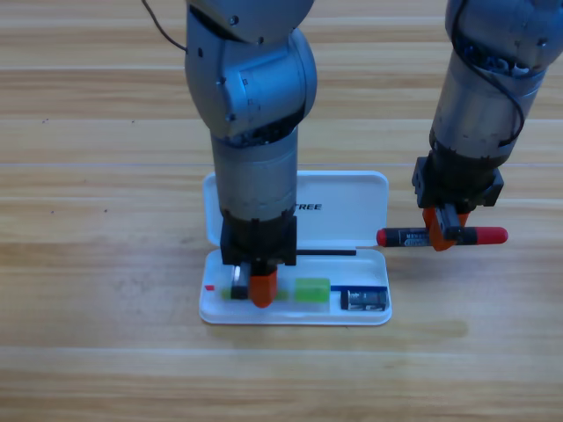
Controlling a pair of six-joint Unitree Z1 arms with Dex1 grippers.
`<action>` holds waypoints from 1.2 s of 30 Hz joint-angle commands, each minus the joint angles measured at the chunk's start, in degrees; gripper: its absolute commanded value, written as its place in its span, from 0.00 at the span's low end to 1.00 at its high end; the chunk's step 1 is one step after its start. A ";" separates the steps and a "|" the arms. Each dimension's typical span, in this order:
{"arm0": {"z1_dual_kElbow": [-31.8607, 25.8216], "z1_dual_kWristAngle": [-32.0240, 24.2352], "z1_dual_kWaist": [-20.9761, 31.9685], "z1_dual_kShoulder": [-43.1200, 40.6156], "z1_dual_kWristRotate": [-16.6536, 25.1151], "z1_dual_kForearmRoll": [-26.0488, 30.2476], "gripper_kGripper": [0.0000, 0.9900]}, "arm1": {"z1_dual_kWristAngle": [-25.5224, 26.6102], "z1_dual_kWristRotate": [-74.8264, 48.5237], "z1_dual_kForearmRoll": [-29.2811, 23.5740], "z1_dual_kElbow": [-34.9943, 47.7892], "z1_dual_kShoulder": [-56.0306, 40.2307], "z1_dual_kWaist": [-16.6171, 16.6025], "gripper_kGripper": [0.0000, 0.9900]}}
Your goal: Clean up eraser and pencils
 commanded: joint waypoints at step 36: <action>3.77 0.45 1.49 1.38 -1.36 -2.27 1.00 | 0.37 -0.05 1.09 5.35 -2.79 0.23 0.00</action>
